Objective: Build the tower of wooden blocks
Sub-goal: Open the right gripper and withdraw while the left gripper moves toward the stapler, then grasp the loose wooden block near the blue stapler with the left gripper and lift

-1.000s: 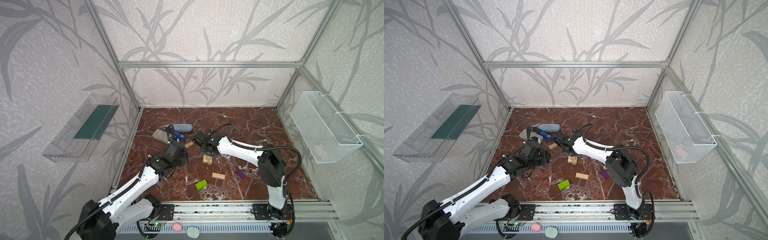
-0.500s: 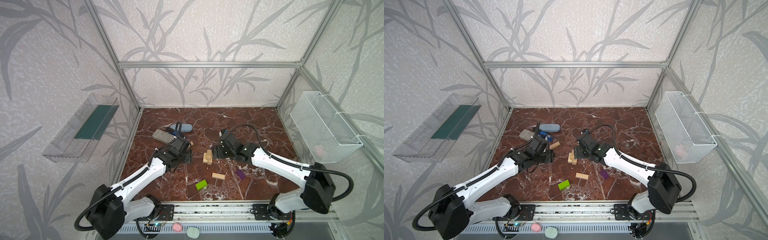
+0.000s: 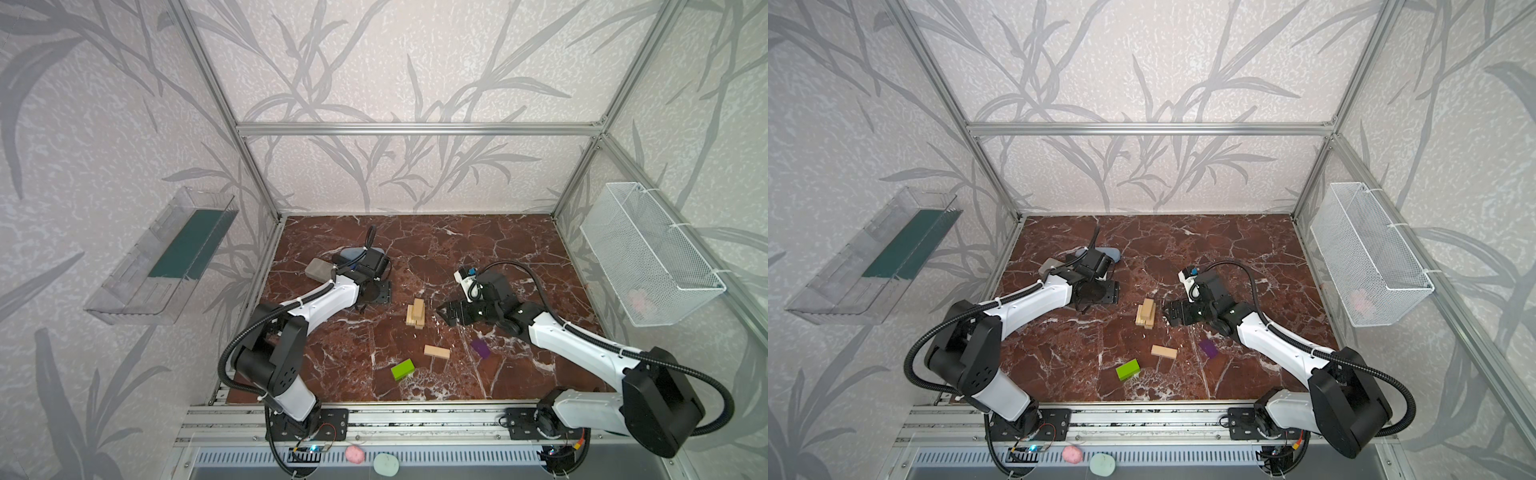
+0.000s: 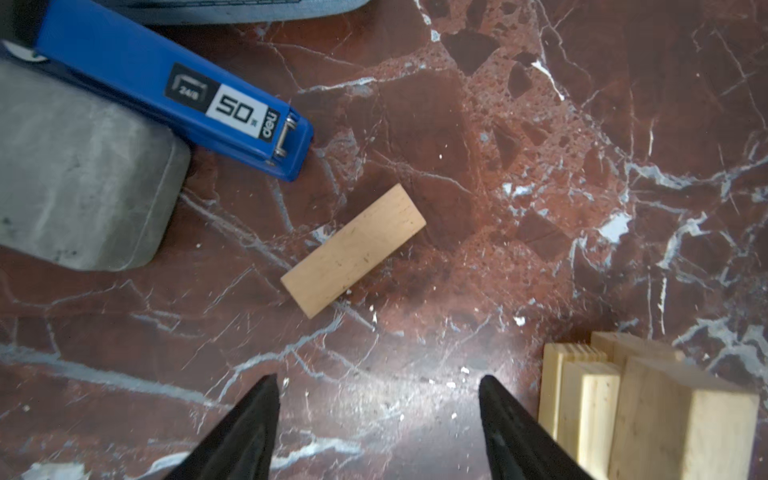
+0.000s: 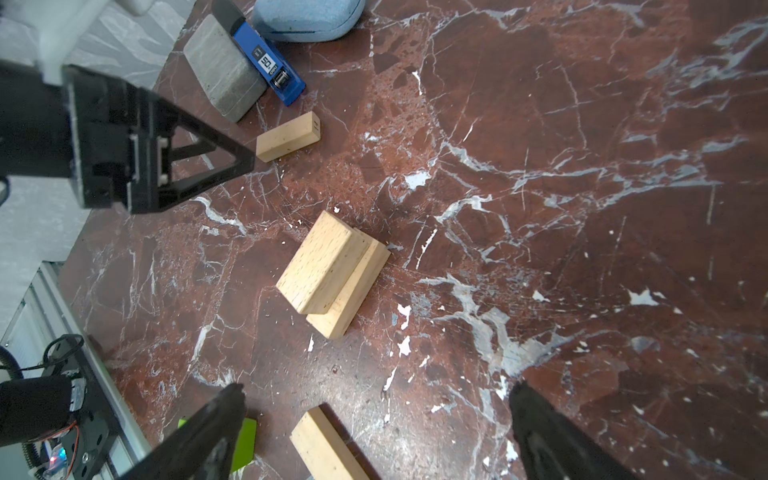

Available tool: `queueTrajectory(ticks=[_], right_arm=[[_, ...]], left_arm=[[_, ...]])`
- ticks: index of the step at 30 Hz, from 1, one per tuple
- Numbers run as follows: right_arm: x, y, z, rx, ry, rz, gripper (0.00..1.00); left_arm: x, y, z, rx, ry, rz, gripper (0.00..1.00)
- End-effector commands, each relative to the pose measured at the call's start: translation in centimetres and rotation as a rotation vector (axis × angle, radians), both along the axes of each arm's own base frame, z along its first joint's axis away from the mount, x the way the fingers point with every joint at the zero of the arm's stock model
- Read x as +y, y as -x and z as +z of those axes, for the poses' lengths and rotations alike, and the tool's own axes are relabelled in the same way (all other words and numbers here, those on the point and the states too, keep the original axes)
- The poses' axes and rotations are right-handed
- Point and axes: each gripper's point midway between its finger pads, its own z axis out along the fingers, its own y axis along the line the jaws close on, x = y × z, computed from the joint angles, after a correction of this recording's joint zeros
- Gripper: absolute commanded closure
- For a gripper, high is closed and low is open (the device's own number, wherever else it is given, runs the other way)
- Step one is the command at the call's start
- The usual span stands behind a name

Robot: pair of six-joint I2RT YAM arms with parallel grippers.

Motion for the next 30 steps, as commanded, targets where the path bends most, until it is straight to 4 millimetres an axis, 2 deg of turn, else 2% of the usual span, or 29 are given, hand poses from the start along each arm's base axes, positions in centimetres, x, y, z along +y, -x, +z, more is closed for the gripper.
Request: queueTrajectory(ticks=[1,10,18,22,30], right_arm=[[1.1,-0.3,1.1,-0.07,-0.061,0.064,0.02],[1.3,-0.4,0.1,-0.082,-0.081,0.067,0.02],[1.4,-0.5,0.0,-0.097,-0.083,0.066,0.02],[1.3,-0.6,-0.2,-0.1,-0.079,0.061,0.02],[1.2,-0.7,-0.3,-0.1,-0.085,0.054,0.01]], left_arm=[[-0.6,-1.3,0.3,0.0,-0.014,-0.059,0.25],[-0.3,-2.9,-2.5,0.073,-0.05,-0.071,0.23],[0.5,-2.8,-4.1,0.134,-0.079,-0.058,0.23],[-0.1,-2.1,-4.8,0.177,-0.049,-0.055,0.32],[0.1,-1.1,-5.2,0.202,-0.059,-0.01,0.47]])
